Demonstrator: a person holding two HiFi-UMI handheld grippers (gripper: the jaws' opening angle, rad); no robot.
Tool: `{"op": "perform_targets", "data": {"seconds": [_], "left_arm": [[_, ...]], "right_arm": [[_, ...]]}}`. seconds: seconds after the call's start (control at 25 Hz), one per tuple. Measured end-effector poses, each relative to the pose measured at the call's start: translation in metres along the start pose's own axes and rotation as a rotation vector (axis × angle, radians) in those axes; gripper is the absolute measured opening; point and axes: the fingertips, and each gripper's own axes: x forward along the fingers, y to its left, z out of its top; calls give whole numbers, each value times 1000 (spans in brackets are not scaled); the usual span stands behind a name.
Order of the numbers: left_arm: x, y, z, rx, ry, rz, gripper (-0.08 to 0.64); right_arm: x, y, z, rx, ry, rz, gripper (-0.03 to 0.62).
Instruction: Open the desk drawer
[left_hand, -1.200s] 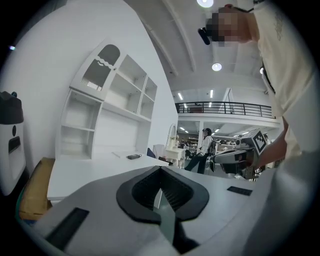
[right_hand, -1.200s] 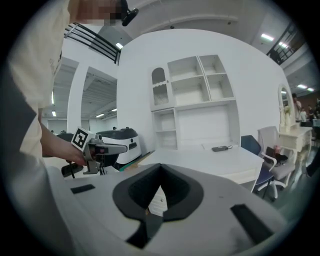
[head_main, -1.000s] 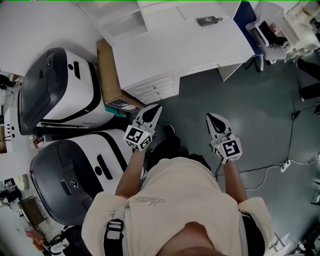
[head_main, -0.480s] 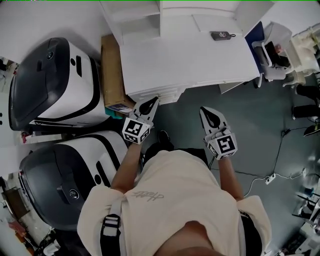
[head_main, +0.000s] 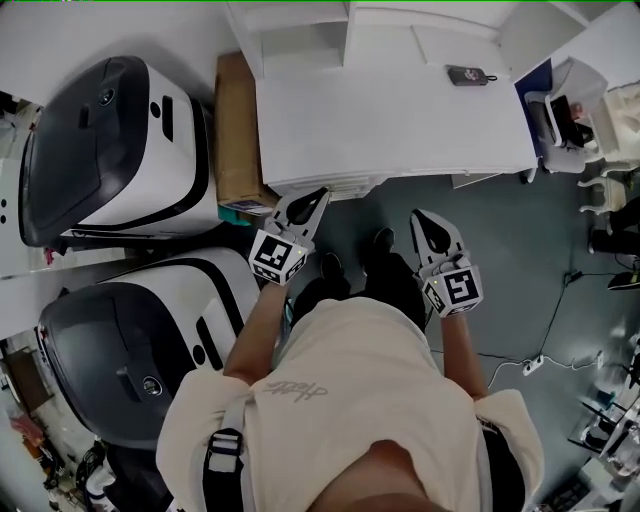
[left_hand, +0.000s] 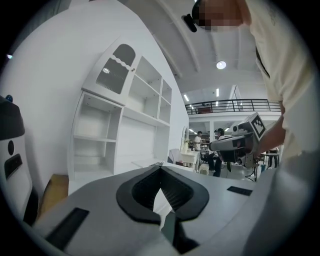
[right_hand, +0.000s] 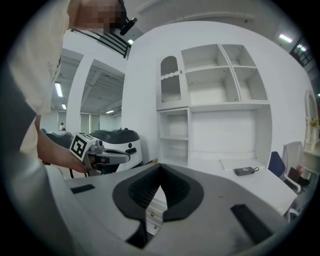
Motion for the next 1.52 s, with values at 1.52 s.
{"op": "perform_targets", "data": {"seconds": [1.52], "left_arm": [[56,75,70,-26,-34,458,39]], "right_arm": [[144,-105,52,-59,-90,435,-2]]}}
